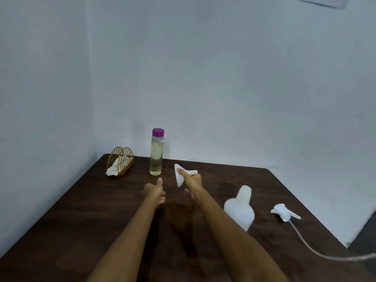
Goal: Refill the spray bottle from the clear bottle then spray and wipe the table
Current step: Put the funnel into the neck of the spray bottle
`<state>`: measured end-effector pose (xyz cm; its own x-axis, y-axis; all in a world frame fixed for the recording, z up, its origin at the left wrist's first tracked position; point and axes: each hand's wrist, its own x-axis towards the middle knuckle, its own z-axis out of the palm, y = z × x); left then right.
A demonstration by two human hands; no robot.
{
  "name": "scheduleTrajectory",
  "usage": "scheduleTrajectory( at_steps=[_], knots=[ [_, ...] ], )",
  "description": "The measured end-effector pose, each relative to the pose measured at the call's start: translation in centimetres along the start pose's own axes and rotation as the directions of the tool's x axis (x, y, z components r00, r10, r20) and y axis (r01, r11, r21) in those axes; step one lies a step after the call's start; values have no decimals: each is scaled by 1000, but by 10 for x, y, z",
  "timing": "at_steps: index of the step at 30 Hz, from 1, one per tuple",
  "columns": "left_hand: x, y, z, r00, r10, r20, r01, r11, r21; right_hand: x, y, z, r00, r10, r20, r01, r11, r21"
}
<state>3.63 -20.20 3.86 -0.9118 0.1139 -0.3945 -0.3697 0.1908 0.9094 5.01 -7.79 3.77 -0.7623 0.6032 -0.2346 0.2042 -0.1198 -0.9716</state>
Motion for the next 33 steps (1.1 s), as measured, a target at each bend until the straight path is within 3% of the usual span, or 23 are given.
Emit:
scheduleTrajectory(
  at_steps=[2, 5, 11, 18, 22, 26, 30, 33],
  knots=[
    [-25, 7, 1, 953, -158, 258, 226, 938, -262, -28, -4, -8, 999, -26, 29, 24, 997, 68],
    [-56, 23, -3, 905, -135, 402, 282, 900, -333, -64, -10, -20, 997, -75, 33, 70, 990, 124],
    [-105, 42, -12, 919, -19, 395, 238, 825, -513, -112, -21, -33, 981, -153, 122, 134, 980, 150],
    [-121, 36, -3, 947, 39, 319, 132, 857, -498, -119, -16, -31, 962, -165, 219, 129, 977, 167],
    [-116, 33, 8, 952, -32, 304, 181, 860, -476, -111, -6, -35, 964, -141, 227, 97, 977, 192],
    [-109, 28, 13, 957, -77, 281, 180, 914, -364, -100, 0, -46, 957, -259, 131, 255, 966, 45],
    [-102, 25, 25, 956, 6, 295, 110, 920, -377, -100, -6, -61, 874, -470, 124, 486, 836, -256],
    [-116, 27, 30, 962, 54, 268, 10, 973, -231, -110, -13, -68, 843, -517, 150, 537, 788, -302]
  ],
)
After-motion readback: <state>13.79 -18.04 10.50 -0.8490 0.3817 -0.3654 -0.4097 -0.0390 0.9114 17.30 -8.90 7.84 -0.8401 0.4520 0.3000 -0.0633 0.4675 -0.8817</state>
